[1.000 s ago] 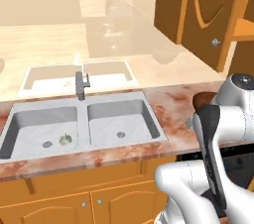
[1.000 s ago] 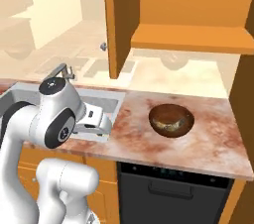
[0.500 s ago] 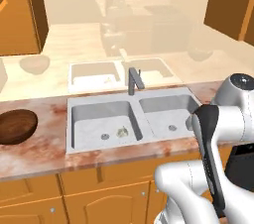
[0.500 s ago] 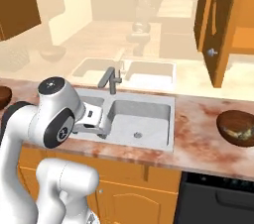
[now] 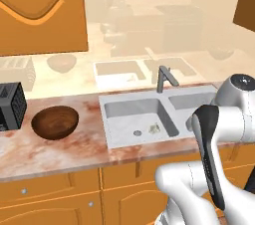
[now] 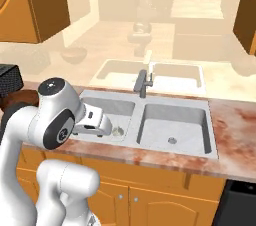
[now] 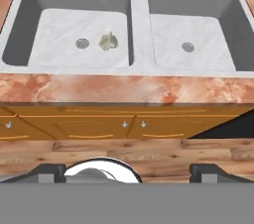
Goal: Pick the bananas from the cabinet and place them in one bowl. Pick the garlic from the sink and place it in the other bowl.
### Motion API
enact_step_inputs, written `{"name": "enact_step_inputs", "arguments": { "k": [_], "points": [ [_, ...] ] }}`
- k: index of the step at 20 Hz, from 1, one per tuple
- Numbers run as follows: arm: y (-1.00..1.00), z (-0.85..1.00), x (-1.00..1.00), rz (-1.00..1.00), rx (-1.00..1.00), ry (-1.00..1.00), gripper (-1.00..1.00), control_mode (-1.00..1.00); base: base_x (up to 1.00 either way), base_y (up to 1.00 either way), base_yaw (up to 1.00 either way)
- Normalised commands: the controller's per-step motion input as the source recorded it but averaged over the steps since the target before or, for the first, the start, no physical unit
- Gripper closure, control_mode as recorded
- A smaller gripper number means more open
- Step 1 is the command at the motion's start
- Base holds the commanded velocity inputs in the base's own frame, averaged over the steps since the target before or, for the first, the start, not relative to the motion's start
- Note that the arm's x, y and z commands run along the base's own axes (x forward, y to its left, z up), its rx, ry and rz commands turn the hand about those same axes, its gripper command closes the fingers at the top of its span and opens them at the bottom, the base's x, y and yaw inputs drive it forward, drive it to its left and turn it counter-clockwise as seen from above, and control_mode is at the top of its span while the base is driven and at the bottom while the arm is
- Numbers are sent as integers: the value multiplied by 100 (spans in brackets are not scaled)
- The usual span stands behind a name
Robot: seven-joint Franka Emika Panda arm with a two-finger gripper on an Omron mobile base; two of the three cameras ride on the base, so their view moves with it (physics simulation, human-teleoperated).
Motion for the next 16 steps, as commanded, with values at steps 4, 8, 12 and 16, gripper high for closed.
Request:
{"name": "enact_step_inputs", "arguments": {
  "k": [4, 8, 12, 16],
  "points": [
    [0, 0, 0, 0, 0, 0, -100, 100, 0, 68, 0],
    [0, 0, 0, 0, 0, 0, -100, 100, 0, 60, 0],
    [0, 0, 0, 0, 0, 0, -100, 100, 0, 52, 0],
    [0, 0, 0, 0, 0, 0, -100, 100, 0, 49, 0]
  ]
}}
